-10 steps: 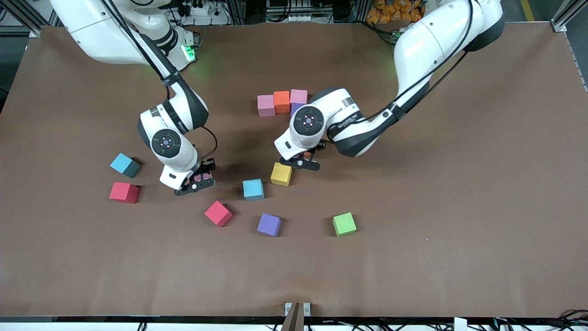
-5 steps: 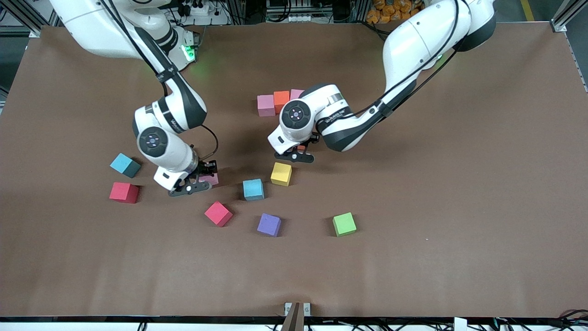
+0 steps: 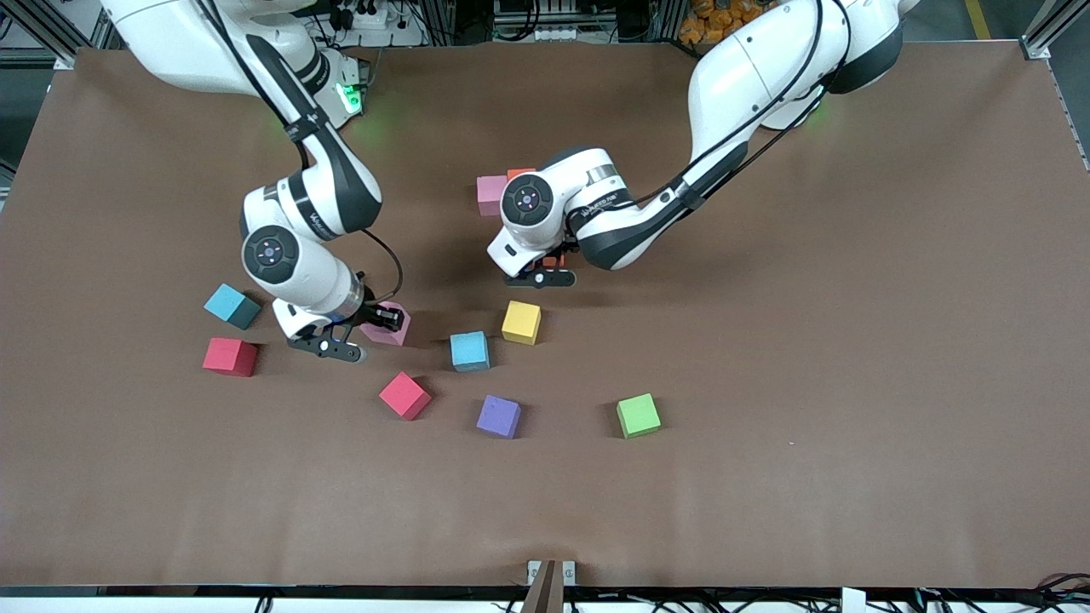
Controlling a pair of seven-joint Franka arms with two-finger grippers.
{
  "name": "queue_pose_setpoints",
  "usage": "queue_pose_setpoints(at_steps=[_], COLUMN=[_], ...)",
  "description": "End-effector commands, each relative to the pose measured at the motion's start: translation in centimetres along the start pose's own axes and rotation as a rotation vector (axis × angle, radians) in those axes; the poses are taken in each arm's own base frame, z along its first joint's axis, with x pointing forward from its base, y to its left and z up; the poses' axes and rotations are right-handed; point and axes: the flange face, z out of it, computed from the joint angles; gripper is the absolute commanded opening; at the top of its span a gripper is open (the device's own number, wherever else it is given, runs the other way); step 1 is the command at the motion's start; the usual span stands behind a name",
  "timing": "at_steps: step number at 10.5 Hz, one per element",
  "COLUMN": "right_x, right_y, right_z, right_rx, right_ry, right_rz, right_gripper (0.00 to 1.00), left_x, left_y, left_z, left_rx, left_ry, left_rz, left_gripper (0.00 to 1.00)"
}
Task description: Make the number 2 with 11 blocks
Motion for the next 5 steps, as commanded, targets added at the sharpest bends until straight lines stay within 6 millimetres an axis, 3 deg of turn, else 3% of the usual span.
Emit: queue_pose_setpoints(at_steps=[1,5], right_x=[-1.64,-2.14], right_y=[-1.37,-1.52], right_z=[-0.15,0.17], right_rx=[0.001,-0.011], right_ry=[0.01,0.0], right_rz=[0.217,0.353], right_gripper=[0.0,0.0], left_x=[-0.46,-0.52], left_y=[-0.5,-0.52], left_z=[0.94,1.76], left_rx=[0.039,-0.015], left_ry=[0.026,0.056], left_rz=[-0.002,0.0], left_gripper=[0.0,0.0])
